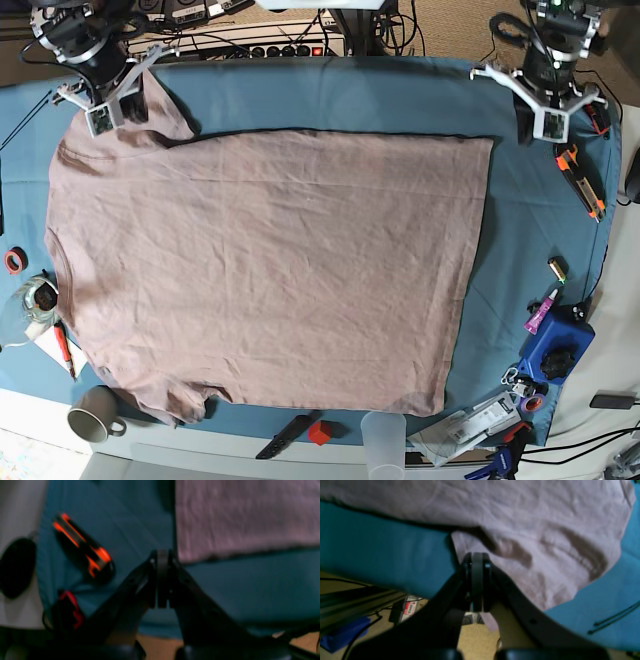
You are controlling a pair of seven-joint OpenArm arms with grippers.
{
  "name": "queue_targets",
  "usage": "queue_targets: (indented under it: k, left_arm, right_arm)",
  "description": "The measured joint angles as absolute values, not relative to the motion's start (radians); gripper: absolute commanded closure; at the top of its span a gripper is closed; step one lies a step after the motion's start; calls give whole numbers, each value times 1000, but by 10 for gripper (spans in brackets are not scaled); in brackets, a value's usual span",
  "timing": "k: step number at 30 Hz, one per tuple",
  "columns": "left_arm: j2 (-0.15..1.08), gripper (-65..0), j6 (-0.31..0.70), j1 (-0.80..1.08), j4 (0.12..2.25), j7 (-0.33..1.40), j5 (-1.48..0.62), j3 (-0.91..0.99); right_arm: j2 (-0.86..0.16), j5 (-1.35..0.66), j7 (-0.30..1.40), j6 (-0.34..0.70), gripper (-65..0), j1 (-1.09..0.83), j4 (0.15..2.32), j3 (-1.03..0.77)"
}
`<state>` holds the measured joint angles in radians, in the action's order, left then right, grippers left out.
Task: Fold the T-shirt properly
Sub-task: 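Lower both grippers to the shirt's shoulder corners and pinch the fabric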
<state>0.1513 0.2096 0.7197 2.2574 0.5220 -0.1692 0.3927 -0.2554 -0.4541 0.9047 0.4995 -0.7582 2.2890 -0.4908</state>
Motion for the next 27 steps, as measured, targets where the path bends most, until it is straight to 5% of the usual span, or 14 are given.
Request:
queue_targets:
  k: [4,7,9,19,27]
  left_arm:
    - [168,0,211,697,2257,522,-178,393]
    - [175,-161,262,697,2257,522,-178,393]
    - [175,-248,293,697,2257,522,-181,393]
    - [175,-284,290,697,2257,496,-184,393]
    - [178,-284,289,697,2257,496,-185,393]
  right_arm:
    - [-254,-418,905,498,0,-754,2289,-491]
    - [-254,-388,905,499,-201,-754,2289,-491]
    - [-254,-371,905,498,-278,-754,2289,-491]
    - [-249,-354,942,369,-281,-737,2289,-513]
    - [-250,-533,936,409,-280,-628,2074,-799]
